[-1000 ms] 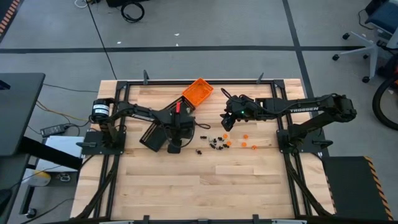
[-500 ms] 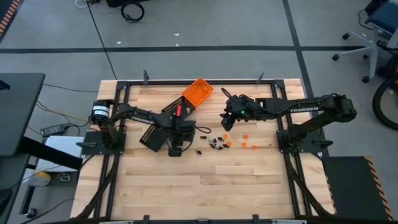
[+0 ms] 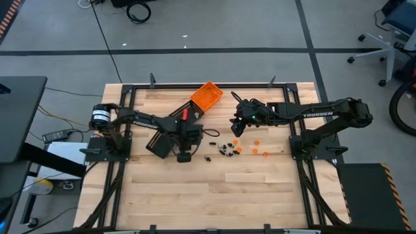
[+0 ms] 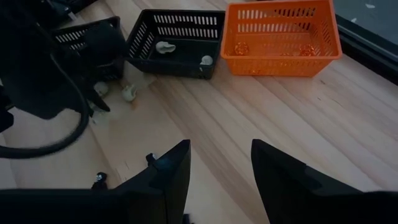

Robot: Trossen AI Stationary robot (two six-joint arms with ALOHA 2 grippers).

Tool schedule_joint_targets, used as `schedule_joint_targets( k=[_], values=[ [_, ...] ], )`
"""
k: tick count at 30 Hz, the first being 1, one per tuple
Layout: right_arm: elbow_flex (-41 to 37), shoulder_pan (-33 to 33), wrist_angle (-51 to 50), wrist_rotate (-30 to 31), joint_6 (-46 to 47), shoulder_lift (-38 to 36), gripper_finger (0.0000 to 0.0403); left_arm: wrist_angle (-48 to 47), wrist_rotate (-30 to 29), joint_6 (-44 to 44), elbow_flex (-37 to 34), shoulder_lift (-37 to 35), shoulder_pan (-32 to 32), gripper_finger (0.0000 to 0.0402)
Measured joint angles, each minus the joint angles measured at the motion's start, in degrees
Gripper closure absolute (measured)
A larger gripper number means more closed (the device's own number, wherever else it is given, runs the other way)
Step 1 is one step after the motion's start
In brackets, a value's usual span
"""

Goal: Sort Halloween decoration
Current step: Put the white skull toy into the top black bin

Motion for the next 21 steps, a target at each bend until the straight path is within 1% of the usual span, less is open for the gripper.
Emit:
schedule_joint_targets(
  k=[4, 6, 10, 13, 16, 21],
  values=[
    [0.01, 0.0, 0.01, -0.19, 0.01, 0.0, 0.023, -0.34, -1.92, -0.58, 0.1, -2.16, 0.9, 0.0389],
    [0.02, 0.0, 0.01, -0.22, -0.06, 0.0, 0.023, -0.57, -3.99, -0.89, 0.43, -3.71, 2.03, 0.0389],
    [0.01, 0.0, 0.02, -0.24, -0.15, 0.0, 0.023, -0.48, -8.87, -1.31, 0.51, -7.43, 5.47, 0.0389],
    [0.0, 0.0, 0.04, -0.24, -0.38, 0.0, 0.023, -0.43, -11.15, -1.44, 0.52, -9.11, 8.74, 0.0389],
    [0.0, 0.0, 0.55, -0.26, -0.43, 0.0, 0.023, -0.31, -11.68, 0.26, 0.53, -9.22, 11.84, 0.0389],
    [0.0, 0.0, 0.9, -0.27, -0.39, 0.0, 0.023, -0.49, -11.57, 2.78, 0.53, -7.28, 15.37, 0.0389]
  ],
)
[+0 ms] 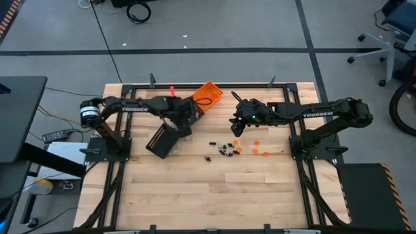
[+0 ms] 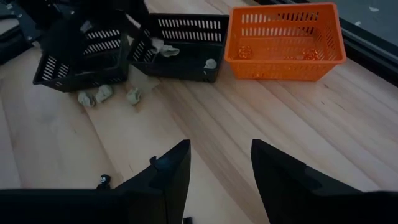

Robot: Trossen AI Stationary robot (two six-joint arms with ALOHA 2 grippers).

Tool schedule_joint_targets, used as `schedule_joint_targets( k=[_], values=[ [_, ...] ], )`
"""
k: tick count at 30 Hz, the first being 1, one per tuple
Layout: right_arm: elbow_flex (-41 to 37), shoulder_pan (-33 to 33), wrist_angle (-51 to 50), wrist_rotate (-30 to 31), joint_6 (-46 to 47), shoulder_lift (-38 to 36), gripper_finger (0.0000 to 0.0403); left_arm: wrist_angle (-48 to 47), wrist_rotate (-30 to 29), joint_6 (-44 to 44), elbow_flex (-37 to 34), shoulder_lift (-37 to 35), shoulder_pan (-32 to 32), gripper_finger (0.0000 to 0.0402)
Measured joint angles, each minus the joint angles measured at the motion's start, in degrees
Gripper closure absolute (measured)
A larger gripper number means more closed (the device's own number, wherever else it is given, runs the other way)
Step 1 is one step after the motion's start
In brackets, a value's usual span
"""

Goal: Sort Halloween decoration
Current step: Put the white skull toy into the top black bin

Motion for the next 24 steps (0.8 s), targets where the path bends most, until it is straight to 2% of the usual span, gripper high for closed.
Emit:
schedule_joint_targets(
  k=[5, 12, 15, 19, 24],
  values=[
    [0.01, 0.0, -0.02, -0.01, 0.0, 0.0, 0.023, 0.27, 0.57, 0.82, 0.0, 1.28, 2.28, 0.0373],
    [0.01, 0.0, -0.02, 0.02, 0.0, 0.0, 0.023, -0.65, 0.7, 0.89, 0.0, 1.27, 3.77, 0.0299],
    [0.01, 0.0, -0.01, 0.04, -0.03, 0.0, 0.023, -1.0, 1.72, 0.41, 0.0, 1.13, 3.77, 0.0281],
    [0.0, 0.0, -0.01, 0.16, -0.07, 0.0, 0.023, 1.16, 9.66, 1.02, 0.02, 0.29, 2.21, 0.0277],
    [0.02, -0.02, 0.03, 0.28, -0.15, 0.0, 0.023, 3.91, 10.42, 6.83, 0.02, -0.15, -2.0, 0.0278]
  ],
)
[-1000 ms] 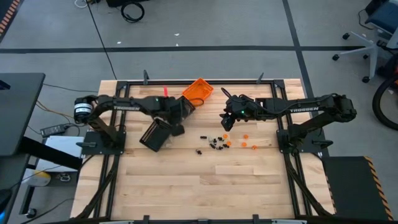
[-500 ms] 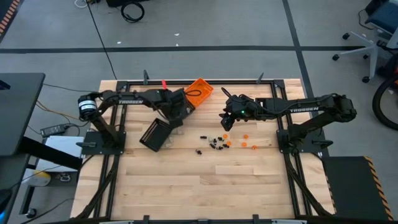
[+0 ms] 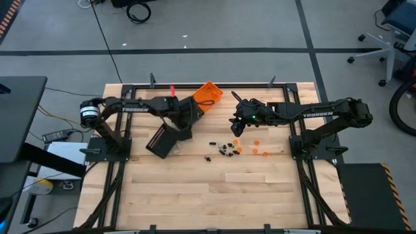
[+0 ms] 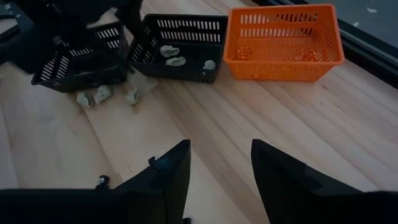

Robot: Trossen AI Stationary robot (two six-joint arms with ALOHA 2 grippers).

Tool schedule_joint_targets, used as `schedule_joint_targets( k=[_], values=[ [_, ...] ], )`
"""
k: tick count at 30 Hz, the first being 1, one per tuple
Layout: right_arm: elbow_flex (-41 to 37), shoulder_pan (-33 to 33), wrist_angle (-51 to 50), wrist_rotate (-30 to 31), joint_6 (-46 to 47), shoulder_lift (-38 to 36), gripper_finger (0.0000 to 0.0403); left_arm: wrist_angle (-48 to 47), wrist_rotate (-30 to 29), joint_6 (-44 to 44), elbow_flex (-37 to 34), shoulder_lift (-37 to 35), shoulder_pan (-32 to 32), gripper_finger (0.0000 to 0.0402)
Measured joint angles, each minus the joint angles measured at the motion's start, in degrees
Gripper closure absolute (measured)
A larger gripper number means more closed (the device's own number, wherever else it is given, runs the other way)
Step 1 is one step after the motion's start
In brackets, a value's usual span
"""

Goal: Sort Halloween decoration
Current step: Put the white skull toy into the top black bin

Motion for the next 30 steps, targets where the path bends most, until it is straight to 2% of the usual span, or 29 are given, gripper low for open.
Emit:
schedule_joint_targets(
  k=[6, 17, 30],
  values=[
    [-0.01, 0.0, -0.01, 0.02, -0.01, 0.0, 0.023, -0.15, 0.33, 8.28, -0.09, 0.79, -5.3, 0.0278],
    [0.0, 0.0, 0.49, 0.19, 0.03, 0.0, 0.023, -1.43, 1.45, 6.82, -0.28, 5.46, -6.59, 0.0276],
    [0.0, 0.0, 0.31, -0.26, 0.46, 0.0, 0.023, -3.72, 1.38, 10.25, -0.3, 8.81, -6.49, 0.0219]
  ],
)
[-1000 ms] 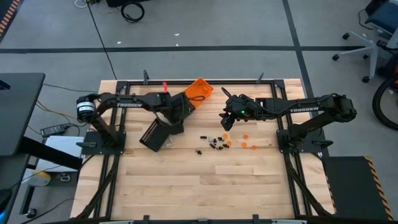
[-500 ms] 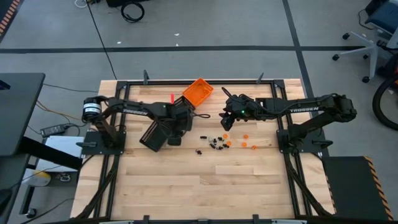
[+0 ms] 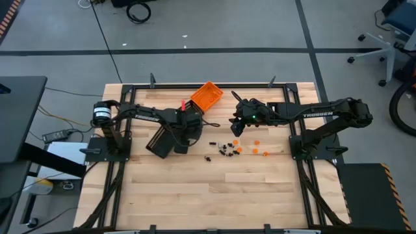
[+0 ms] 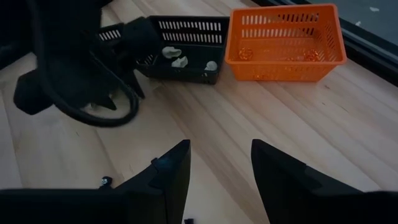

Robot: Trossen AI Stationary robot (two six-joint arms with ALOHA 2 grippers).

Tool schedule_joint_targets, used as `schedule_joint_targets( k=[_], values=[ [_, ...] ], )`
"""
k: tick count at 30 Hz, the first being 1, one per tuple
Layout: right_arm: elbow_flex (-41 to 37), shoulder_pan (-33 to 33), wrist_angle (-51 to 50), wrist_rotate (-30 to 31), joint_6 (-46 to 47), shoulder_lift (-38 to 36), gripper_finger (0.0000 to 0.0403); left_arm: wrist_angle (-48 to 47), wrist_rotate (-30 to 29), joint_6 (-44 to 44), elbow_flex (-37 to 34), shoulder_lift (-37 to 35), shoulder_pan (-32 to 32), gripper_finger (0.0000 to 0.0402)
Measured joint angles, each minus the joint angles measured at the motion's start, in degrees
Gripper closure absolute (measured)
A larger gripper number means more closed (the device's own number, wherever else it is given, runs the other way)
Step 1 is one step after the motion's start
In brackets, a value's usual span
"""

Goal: Sort Halloween decoration
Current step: Put the white skull toy into the top black bin

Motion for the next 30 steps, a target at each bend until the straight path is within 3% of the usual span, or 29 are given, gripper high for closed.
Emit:
schedule_joint_targets(
  k=[9, 23, 30],
  values=[
    [0.0, 0.0, -0.68, -0.02, 0.13, 0.0, 0.023, -1.26, -0.7, -0.35, 0.24, 2.9, -0.15, 0.0239],
    [0.0, 0.0, -0.4, 0.02, -0.02, 0.0, 0.023, -2.82, -2.15, -3.28, 0.66, 3.04, -0.15, 0.0362],
    [0.0, 0.0, -0.42, 0.04, -0.05, 0.0, 0.023, -3.06, -1.42, -5.29, 4.02, 3.46, -0.17, 0.0368]
  ],
)
